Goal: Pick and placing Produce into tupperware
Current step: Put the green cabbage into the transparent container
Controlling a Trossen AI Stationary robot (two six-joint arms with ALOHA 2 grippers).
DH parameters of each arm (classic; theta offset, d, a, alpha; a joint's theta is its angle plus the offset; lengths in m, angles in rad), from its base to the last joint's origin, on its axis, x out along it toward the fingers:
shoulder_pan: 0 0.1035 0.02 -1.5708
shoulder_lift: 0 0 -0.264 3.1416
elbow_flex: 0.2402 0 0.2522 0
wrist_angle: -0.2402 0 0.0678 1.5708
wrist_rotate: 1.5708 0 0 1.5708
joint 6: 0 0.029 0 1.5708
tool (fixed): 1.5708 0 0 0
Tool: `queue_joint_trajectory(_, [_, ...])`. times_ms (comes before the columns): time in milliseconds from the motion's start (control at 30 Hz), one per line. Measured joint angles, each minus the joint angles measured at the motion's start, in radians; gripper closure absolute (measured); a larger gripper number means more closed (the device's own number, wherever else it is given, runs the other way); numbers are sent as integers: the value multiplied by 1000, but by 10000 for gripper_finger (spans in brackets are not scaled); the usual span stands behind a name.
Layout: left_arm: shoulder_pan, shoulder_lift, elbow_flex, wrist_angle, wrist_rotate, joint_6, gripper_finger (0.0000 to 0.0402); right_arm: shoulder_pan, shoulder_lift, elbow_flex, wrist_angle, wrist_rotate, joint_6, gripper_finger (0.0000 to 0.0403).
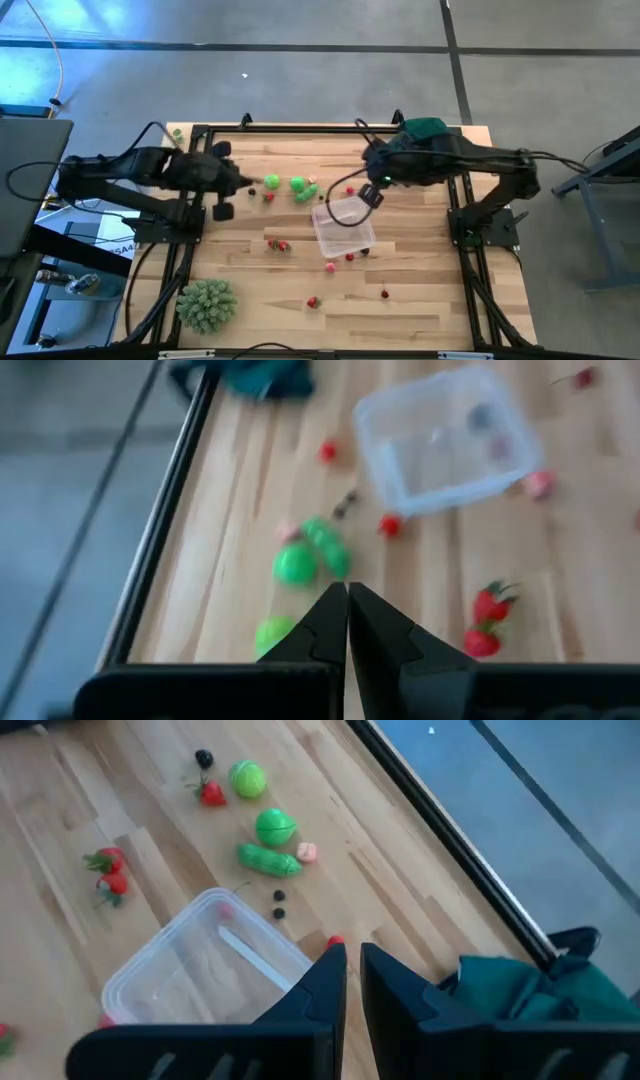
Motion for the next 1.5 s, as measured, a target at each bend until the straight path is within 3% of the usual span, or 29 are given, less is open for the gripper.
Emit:
queue_joint_trajectory(333, [355,168,0,-30,134,-199,396,84,-254,-383,108,-3,189,377])
queue_joint_trajectory(567, [450,327,0,-15,234,-202,396,156,-514,-664,365,-13,141,371])
queue_joint_trajectory(733, [462,407,0,17,309,-123,396,181,-673,-809,456,-106,63,371])
queue_joint_trajectory(900, [461,439,0,54,312,-127,396,182,-759,-888,481,-219,-98,371])
queue_joint_trajectory(1100, [459,457,0,64,311,-205,396,182,-779,-920,472,-233,-343,371])
queue_joint_trajectory(1500, [459,532,0,63,254,-393,396,179,-777,-924,461,-182,-439,371])
